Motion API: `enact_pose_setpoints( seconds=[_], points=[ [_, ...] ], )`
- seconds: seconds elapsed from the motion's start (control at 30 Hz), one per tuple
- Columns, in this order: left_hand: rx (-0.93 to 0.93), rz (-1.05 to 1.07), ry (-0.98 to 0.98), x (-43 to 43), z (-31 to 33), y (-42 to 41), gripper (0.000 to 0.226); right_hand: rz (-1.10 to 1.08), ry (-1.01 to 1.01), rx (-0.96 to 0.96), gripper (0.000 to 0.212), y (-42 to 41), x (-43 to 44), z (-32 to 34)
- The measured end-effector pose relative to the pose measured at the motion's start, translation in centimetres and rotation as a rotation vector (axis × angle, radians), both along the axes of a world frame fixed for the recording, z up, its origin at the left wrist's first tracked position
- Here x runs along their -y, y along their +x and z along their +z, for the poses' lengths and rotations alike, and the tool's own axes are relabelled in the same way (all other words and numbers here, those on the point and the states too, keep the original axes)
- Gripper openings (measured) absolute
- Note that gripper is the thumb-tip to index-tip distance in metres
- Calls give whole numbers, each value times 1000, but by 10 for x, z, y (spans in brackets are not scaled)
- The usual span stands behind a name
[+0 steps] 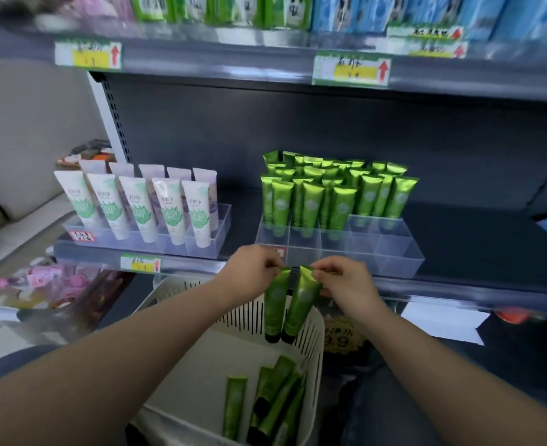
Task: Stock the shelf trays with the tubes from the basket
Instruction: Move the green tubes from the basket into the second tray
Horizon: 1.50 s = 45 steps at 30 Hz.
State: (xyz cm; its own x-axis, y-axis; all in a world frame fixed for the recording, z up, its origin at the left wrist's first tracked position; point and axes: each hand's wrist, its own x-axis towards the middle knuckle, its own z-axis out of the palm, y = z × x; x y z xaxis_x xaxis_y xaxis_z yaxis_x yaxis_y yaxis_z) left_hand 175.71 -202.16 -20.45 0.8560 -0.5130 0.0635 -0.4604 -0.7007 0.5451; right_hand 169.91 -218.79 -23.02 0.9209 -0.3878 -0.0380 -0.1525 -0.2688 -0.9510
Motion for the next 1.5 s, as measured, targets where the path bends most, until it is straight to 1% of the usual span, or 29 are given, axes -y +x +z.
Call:
enact_pose_setpoints(
  seconds=[0.07,0.17,0.3,0.4,0.53,0.63,0.73,0.9,1.27,1.33,1.43,1.5],
  points=[
    [22,3,-37,12,10,-2,22,3,-19,35,18,0,11,11],
    [87,-12,-50,33,23,-4,21,27,-89,81,19,1,29,27],
    [173,-35,-62,61,46,2,21,5,-126,164,21,3,54,52],
    [219,-60,-55,82,64,10,21,-12,-140,196,21,6,77,70],
    [295,-94,-86,108,87,20,21,-56,-142,260,25,14,109,89],
    [349,-92,-118,127,101,29,21,-88,-135,301,26,24,129,98],
    [360,-71,-176,145,110,40,20,-115,-128,339,26,36,147,105],
    [393,-49,-195,169,112,57,20,-141,-108,388,28,54,170,109],
    [371,-24,-122,203,90,106,23,-120,-196,391,28,100,190,90],
    [366,-42,-112,207,81,111,23,-104,-207,389,25,106,189,83],
    [369,-80,-74,212,71,116,24,-74,-212,357,16,109,187,72],
    [383,-89,-51,214,64,118,25,-62,-218,348,17,110,187,66]
  ],
)
